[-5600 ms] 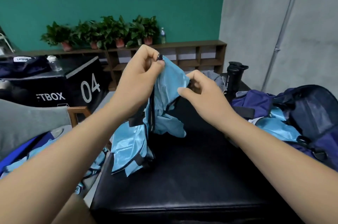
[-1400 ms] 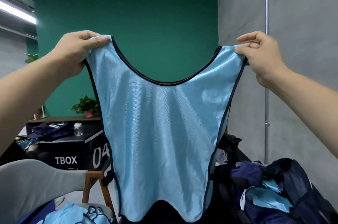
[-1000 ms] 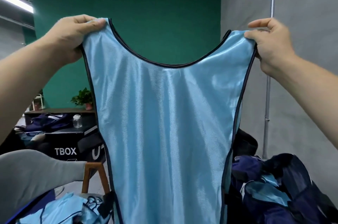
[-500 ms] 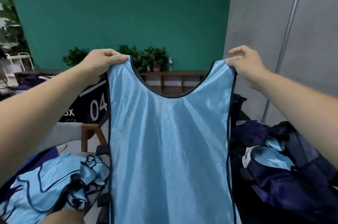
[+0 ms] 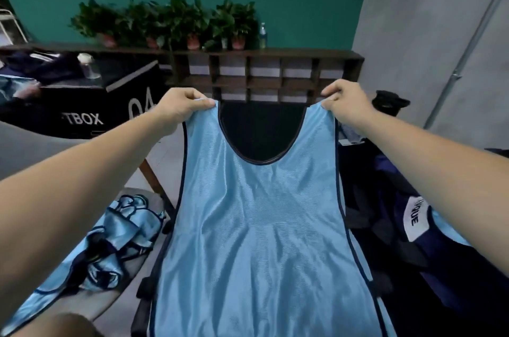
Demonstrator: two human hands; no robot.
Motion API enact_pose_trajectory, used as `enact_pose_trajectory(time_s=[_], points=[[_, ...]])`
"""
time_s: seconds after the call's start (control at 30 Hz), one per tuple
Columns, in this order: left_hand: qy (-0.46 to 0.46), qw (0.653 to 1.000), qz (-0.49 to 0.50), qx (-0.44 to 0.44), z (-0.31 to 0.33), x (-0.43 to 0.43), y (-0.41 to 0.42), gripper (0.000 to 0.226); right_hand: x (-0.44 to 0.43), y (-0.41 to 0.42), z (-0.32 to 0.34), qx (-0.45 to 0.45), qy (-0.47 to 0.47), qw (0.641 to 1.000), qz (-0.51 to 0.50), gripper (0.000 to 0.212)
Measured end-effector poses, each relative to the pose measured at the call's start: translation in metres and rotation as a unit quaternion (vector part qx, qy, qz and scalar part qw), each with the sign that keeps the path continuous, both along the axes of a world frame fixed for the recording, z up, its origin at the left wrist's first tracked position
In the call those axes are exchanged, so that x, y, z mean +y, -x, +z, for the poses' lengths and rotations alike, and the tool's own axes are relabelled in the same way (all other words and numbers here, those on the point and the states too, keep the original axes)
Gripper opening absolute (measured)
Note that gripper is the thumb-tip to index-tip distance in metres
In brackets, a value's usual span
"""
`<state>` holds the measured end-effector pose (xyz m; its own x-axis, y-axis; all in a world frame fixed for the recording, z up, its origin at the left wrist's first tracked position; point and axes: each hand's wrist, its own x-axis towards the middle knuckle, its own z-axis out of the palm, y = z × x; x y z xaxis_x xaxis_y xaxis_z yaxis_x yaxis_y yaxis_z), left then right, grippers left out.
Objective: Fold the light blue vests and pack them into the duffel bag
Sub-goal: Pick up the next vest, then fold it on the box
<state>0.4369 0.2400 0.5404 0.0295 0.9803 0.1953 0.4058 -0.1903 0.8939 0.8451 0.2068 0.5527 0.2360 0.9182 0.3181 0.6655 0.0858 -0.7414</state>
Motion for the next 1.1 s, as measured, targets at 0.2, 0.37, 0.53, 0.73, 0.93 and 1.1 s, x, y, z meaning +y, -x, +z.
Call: enact_pose_trajectory(time_s=[0.2,0.37,0.53,0.73,0.93,1.1], points=[[0.057,0.998,0.012,0.021,-0.057,0.043,-0.007,0.041,0.036,-0.011,-0.051,-0.027,0.039,0.999,-0.022,0.016],[0.080,0.996,0.010,0.032,-0.091,0.081,-0.016,0.034,0.068,-0.019,-0.080,-0.056,0.057,0.996,-0.033,0.012],[0.087,0.995,0.009,0.049,-0.114,0.114,-0.029,0.026,0.099,-0.029,-0.097,-0.101,0.073,0.992,-0.033,0.011],[0.074,0.995,0.035,0.056,-0.118,0.151,-0.033,0.031,0.130,-0.034,-0.095,-0.124,0.051,0.990,-0.048,0.012],[0.024,0.988,0.115,0.096,-0.116,0.167,-0.032,0.048,0.143,-0.034,-0.100,-0.141,0.028,0.983,-0.115,0.017],[0.014,0.976,0.111,0.187,-0.124,0.144,-0.031,0.063,0.130,-0.027,-0.107,-0.202,0.092,0.967,-0.126,0.033]])
